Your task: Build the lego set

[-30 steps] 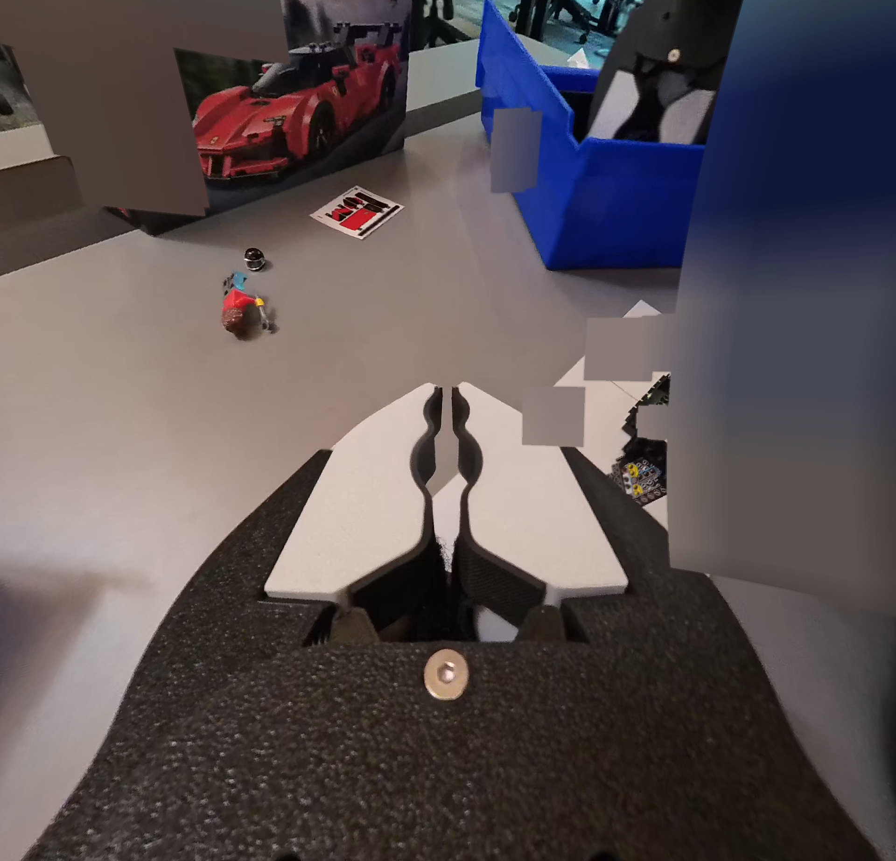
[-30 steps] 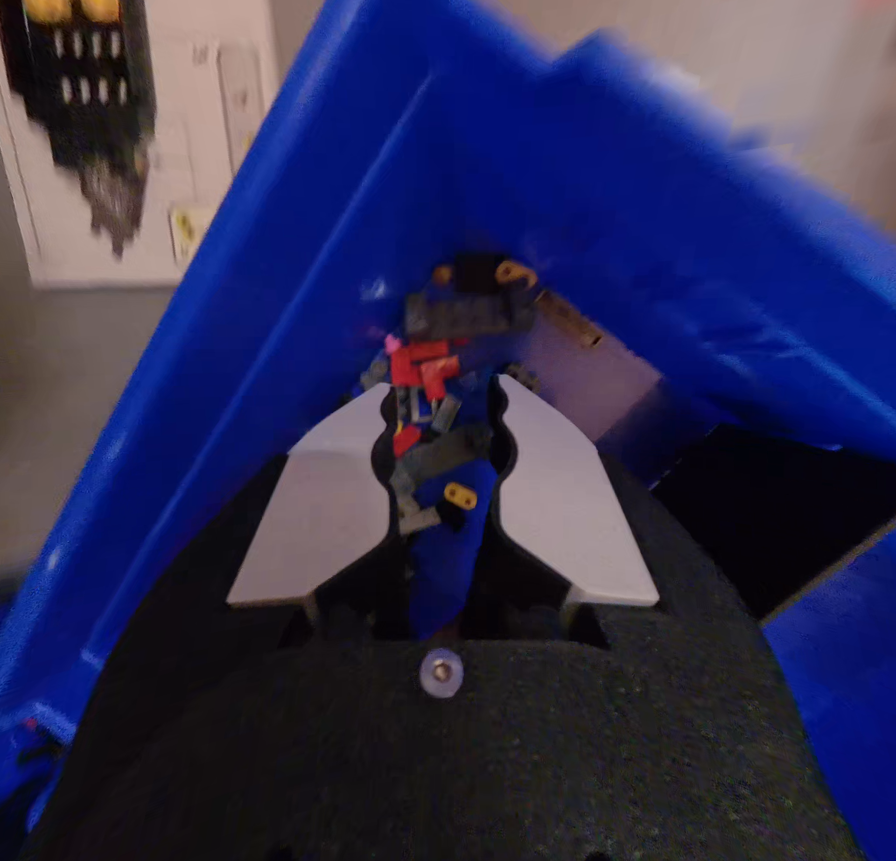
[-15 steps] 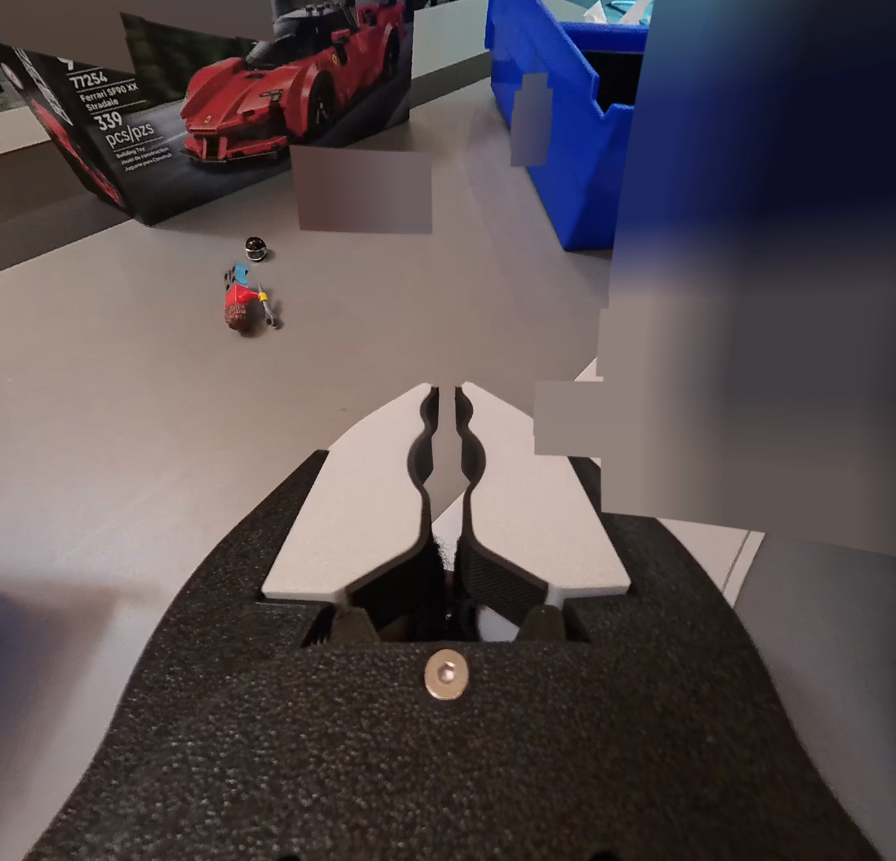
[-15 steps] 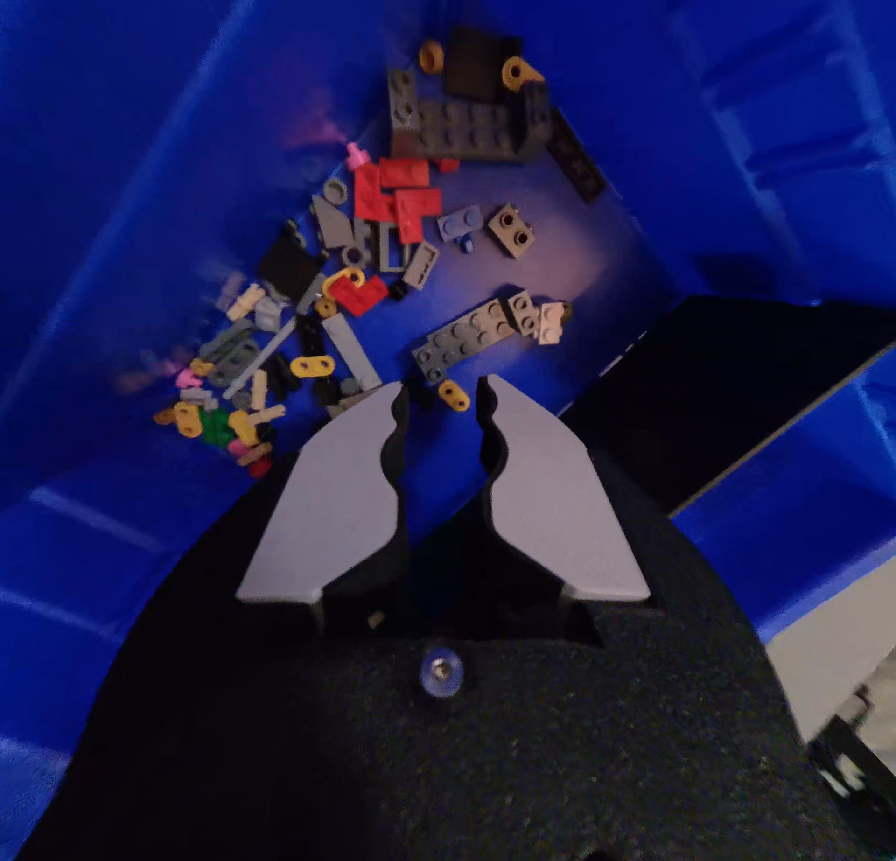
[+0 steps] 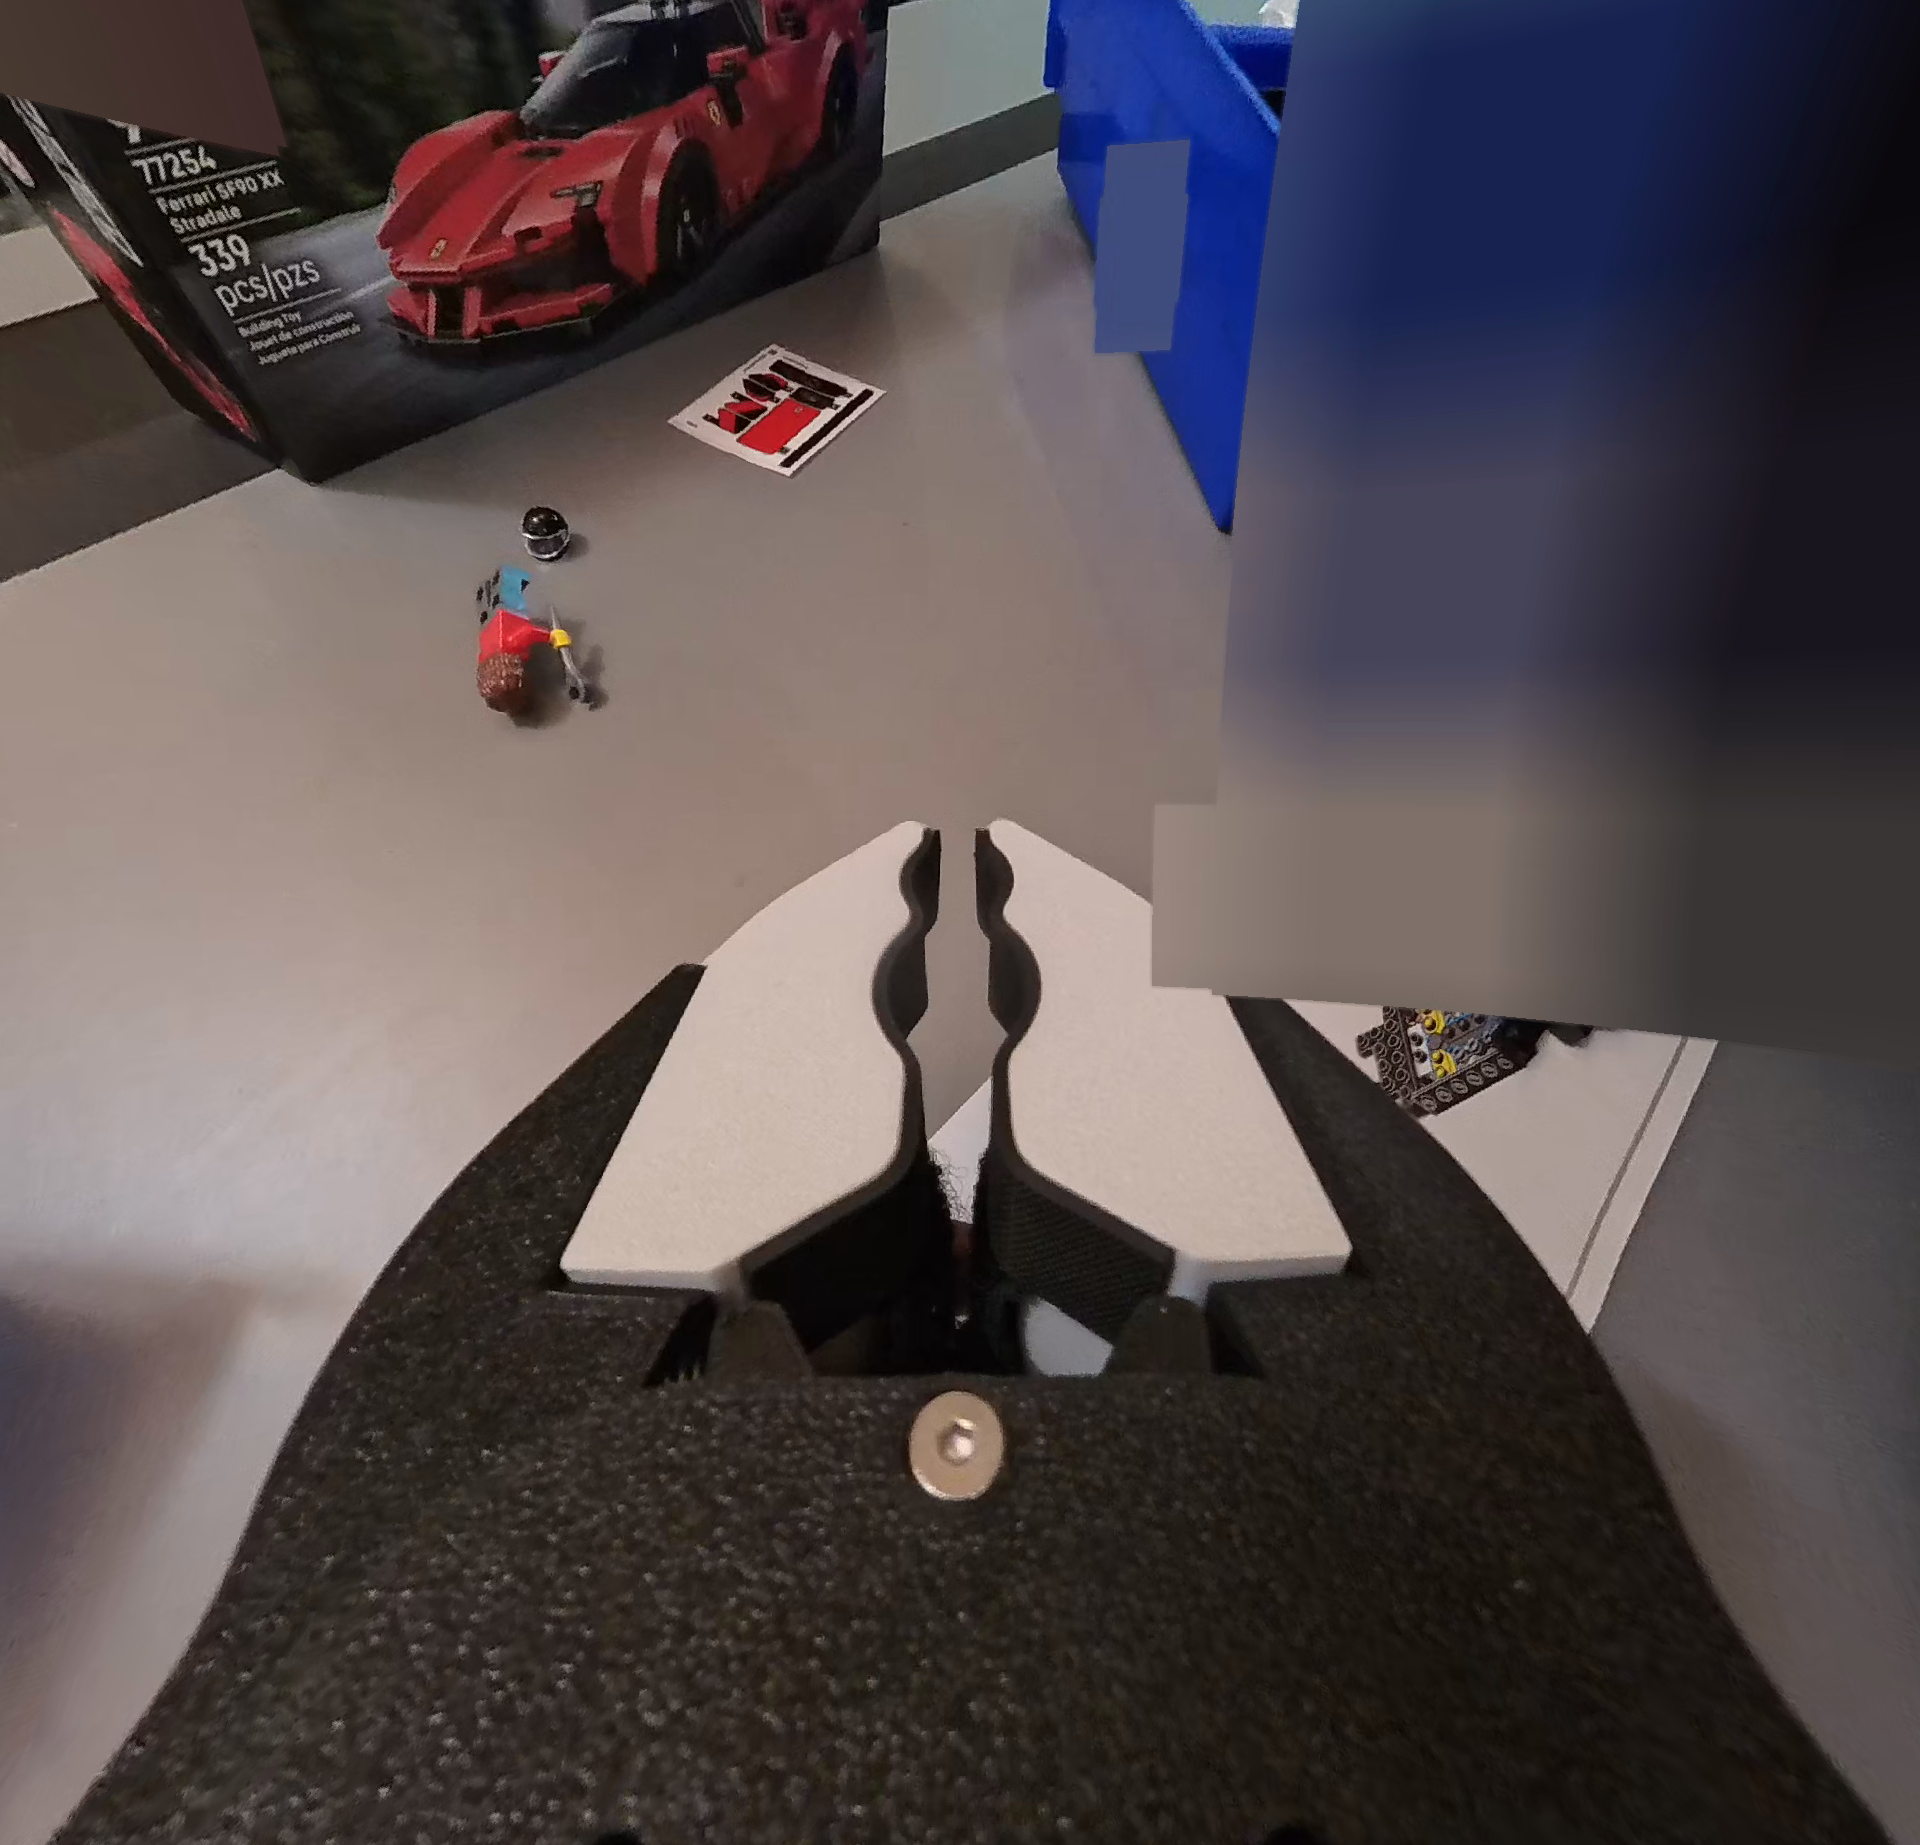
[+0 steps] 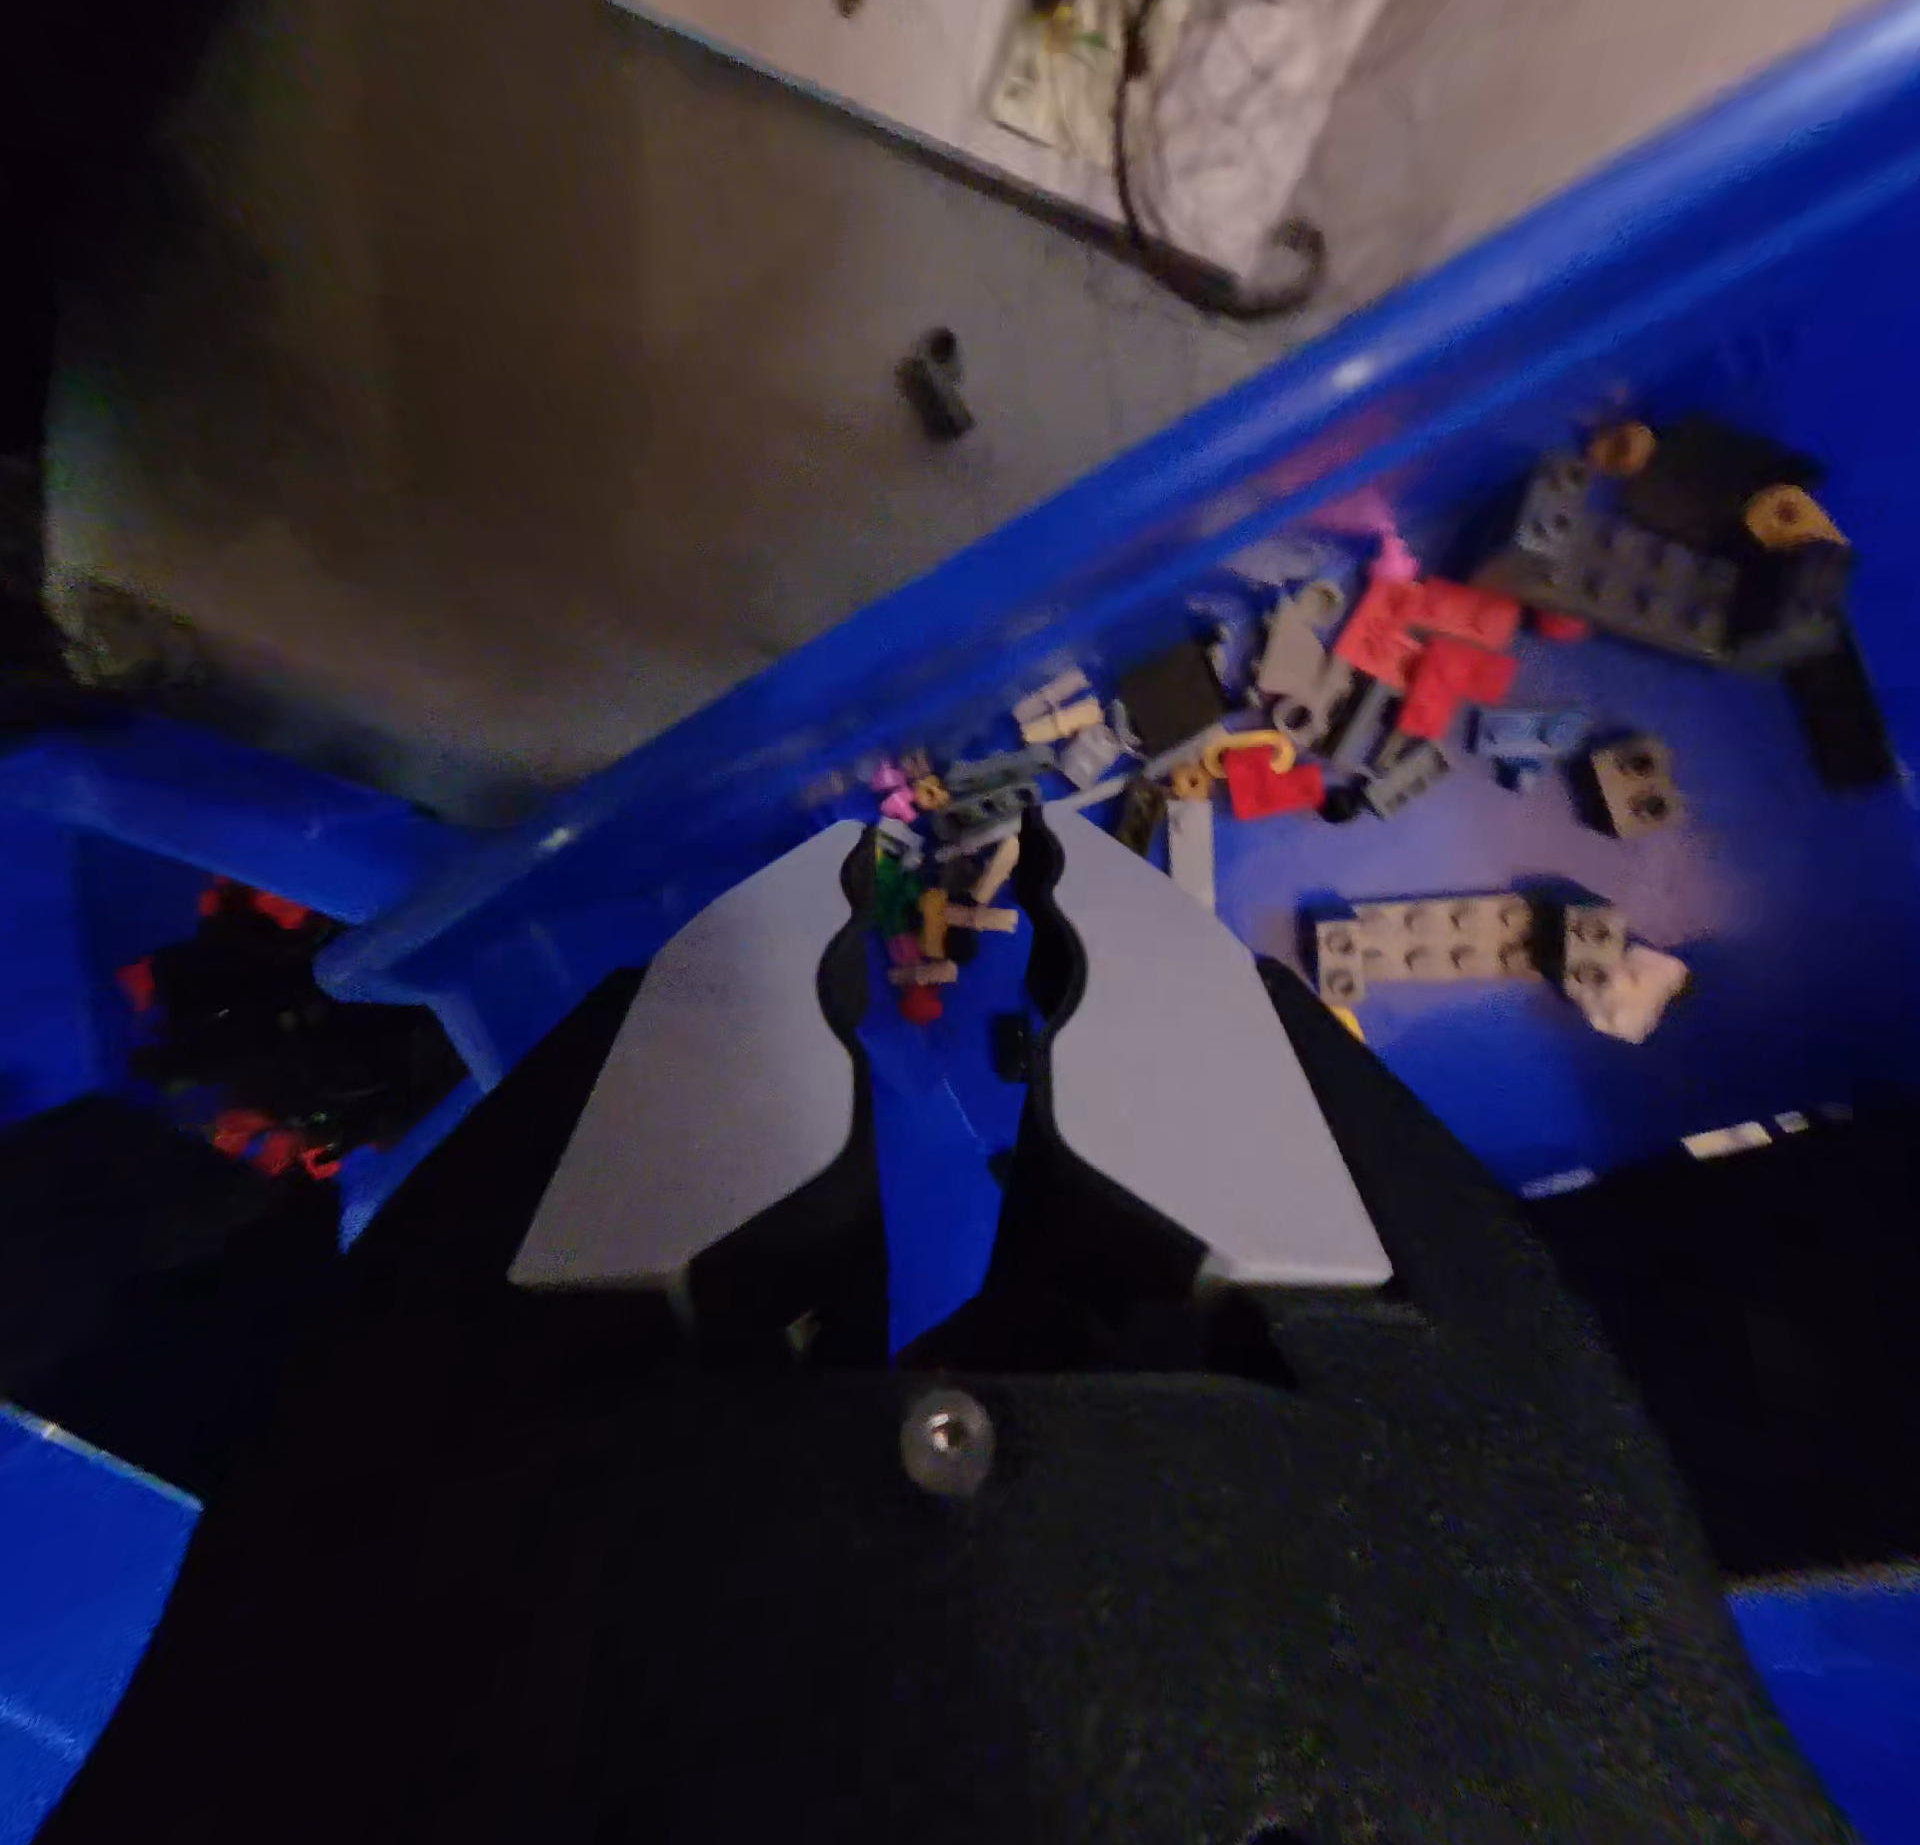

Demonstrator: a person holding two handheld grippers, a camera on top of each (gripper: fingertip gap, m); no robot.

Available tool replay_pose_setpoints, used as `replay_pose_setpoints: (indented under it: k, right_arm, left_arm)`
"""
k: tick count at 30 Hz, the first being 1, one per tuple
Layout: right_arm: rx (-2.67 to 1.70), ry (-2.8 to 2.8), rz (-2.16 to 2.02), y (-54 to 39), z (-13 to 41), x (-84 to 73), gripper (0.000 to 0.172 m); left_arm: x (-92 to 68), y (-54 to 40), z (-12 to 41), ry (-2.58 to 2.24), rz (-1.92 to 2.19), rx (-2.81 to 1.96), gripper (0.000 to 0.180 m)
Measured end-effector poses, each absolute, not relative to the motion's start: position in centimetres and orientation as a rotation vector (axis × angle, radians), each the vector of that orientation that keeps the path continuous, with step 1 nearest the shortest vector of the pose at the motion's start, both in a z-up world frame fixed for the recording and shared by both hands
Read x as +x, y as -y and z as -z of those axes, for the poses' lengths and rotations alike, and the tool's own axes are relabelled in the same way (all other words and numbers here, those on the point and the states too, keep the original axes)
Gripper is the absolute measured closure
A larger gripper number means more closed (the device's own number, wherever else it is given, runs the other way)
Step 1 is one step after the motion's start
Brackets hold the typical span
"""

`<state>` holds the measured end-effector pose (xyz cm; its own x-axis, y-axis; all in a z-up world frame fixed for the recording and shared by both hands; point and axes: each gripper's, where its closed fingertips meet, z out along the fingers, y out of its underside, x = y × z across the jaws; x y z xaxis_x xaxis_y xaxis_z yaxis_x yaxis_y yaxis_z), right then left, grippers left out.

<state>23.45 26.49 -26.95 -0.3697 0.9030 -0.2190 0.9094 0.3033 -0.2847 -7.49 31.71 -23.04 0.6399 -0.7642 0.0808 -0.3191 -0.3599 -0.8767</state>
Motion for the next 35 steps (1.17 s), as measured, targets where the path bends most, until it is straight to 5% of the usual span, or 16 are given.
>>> replay_pose_setpoints:
  k: [21, 26, 35]
  right_arm:
    - [1.354, -2.726, 0.469, -26.7, 29.5, 23.4, 0.144]
    - [1.386, -2.773, 0.437, -27.2, 29.7, 23.0, 0.154]
    - [1.819, -2.568, 0.334, -29.9, 28.1, 23.6, 0.148]
  left_arm:
    - [-7.1, -30.4, 23.2, -0.967, 0.575, -1.915, 0.172]
    - [-6.5, -30.1, 23.3, -1.004, 0.596, -1.898, 0.171]
    - [-6.7, -29.8, 23.0, -1.008, 0.587, -1.882, 0.171]
